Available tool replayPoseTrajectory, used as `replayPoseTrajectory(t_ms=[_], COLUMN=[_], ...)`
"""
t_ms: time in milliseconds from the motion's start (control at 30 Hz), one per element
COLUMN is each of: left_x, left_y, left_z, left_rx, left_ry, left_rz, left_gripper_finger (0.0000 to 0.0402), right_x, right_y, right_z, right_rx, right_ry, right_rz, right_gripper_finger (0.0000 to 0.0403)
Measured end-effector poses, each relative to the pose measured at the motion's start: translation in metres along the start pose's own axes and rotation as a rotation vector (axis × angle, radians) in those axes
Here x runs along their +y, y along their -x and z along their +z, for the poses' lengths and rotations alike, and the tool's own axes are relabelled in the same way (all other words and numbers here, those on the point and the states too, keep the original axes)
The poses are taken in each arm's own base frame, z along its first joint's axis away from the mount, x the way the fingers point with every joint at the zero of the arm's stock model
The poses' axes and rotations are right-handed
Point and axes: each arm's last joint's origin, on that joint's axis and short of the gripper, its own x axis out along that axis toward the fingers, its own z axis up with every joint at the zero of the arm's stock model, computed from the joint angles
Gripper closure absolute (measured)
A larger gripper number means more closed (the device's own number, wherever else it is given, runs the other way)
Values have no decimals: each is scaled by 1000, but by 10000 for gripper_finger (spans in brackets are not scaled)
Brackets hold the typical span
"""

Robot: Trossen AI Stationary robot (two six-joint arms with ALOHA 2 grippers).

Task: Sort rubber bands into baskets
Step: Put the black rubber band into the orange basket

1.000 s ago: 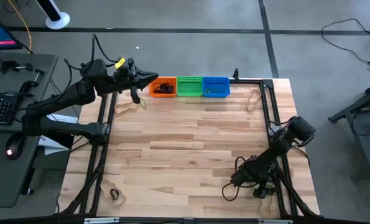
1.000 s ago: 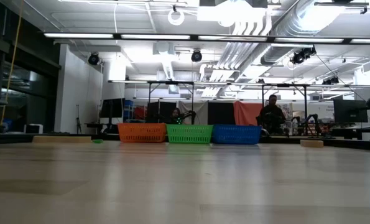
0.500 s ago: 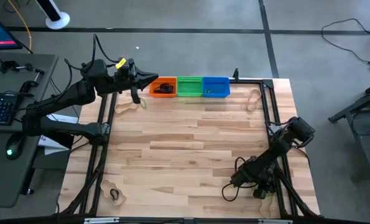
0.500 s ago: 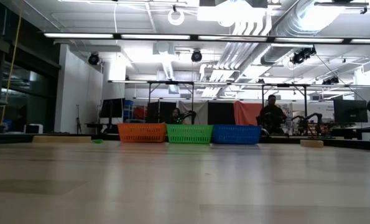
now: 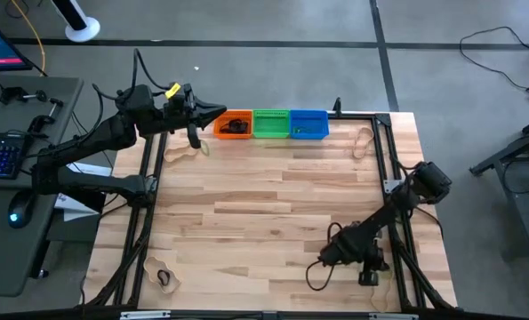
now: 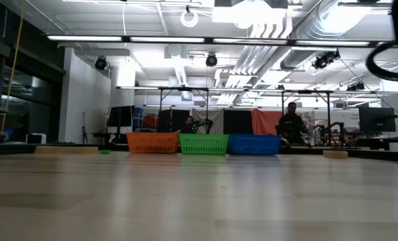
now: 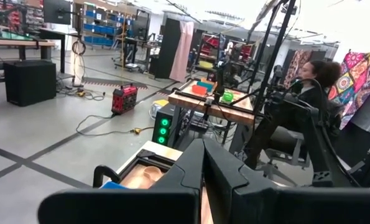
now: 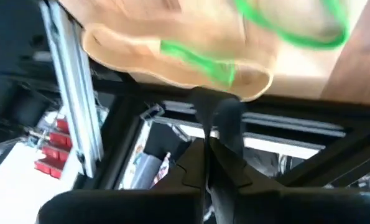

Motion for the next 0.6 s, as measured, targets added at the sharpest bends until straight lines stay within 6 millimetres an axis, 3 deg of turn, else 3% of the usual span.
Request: replayPoseTrajectory(t_ms=[300,433,600], left_x=[-1,-4,-6], left_y=[3,11,19], left_z=[5,14,20], left_rx=[-37,-115,-160], left_ry=[-12,-35,1], left_rz=[-7,-20,-32], left_gripper_finger=[401,401,401], right_x=[-12,-17,-41], right_y=[34,73,144], right_z=[3,14,40], right_rx=[-81,-276,-671], right_ry=[-20,111,198], right_rz=[-91,-197,-291], right_gripper_finger=[402,402,402])
